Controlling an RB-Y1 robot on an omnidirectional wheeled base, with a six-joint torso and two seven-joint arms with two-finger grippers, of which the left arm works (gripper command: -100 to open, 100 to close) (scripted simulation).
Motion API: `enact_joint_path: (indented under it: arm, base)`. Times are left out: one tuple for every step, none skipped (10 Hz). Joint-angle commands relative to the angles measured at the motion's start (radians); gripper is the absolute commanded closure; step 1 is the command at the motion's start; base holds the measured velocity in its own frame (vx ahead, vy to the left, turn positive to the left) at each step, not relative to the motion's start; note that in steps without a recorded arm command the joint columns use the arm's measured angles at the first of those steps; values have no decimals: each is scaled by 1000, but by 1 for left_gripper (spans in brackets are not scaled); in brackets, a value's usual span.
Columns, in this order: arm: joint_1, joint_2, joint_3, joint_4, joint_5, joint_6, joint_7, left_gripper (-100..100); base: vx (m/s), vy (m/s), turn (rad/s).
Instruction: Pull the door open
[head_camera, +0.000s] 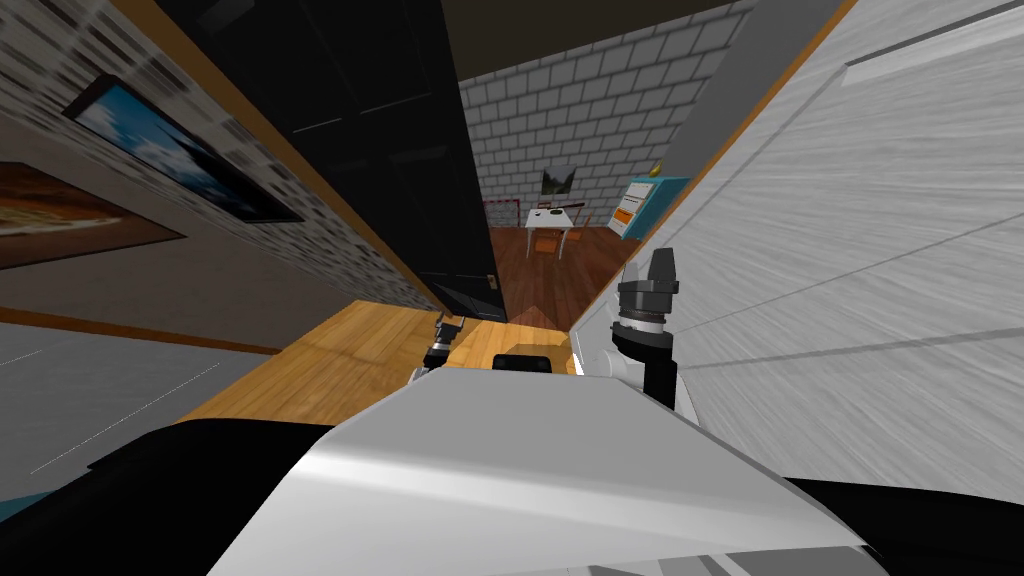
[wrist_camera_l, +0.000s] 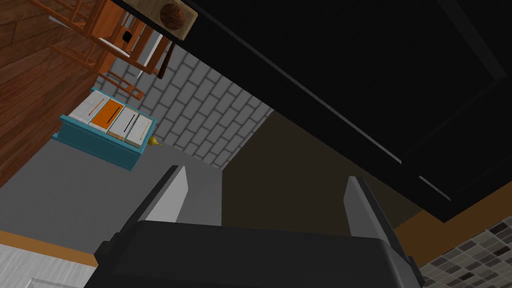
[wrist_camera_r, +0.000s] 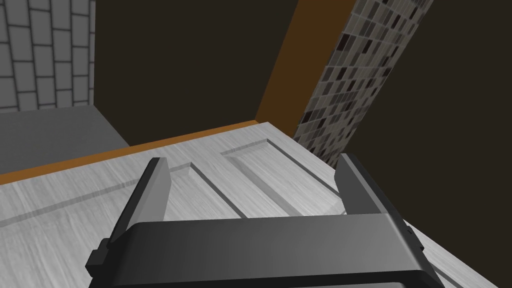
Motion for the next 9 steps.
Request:
enact_joint_path:
  arm:
    - [-3,0,13,24,-15,-13,-48,-100]
    - [-5,-2,21,40,-24,-21,-78,-100]
    - [-8,-4,29,56,-34,-29,-105,-100]
    - [-10,-6,36,72,-44,-37,-134,-100]
    - [-10,-6,36,72,-44,-37,-142,-100]
    - [-12,-8,44,88,-53,-45,-173,-100]
    - [-14,-11,52,104,-63,-53,-204,-100]
    - [-17,-13,59,119,-72,-61,-231,-100]
    - [-19,-15,66,133,-80,-68,-258,-100]
  base:
    - [84,-16,-31]
    - [96,-20,-30]
    - [98,-27,-25]
    - [115,-33,-25]
    - [73,-23,-4]
    - [58,-19,-15]
    - [90,-24,-31]
    - [101,-26,-27]
    - [97,-27,-18]
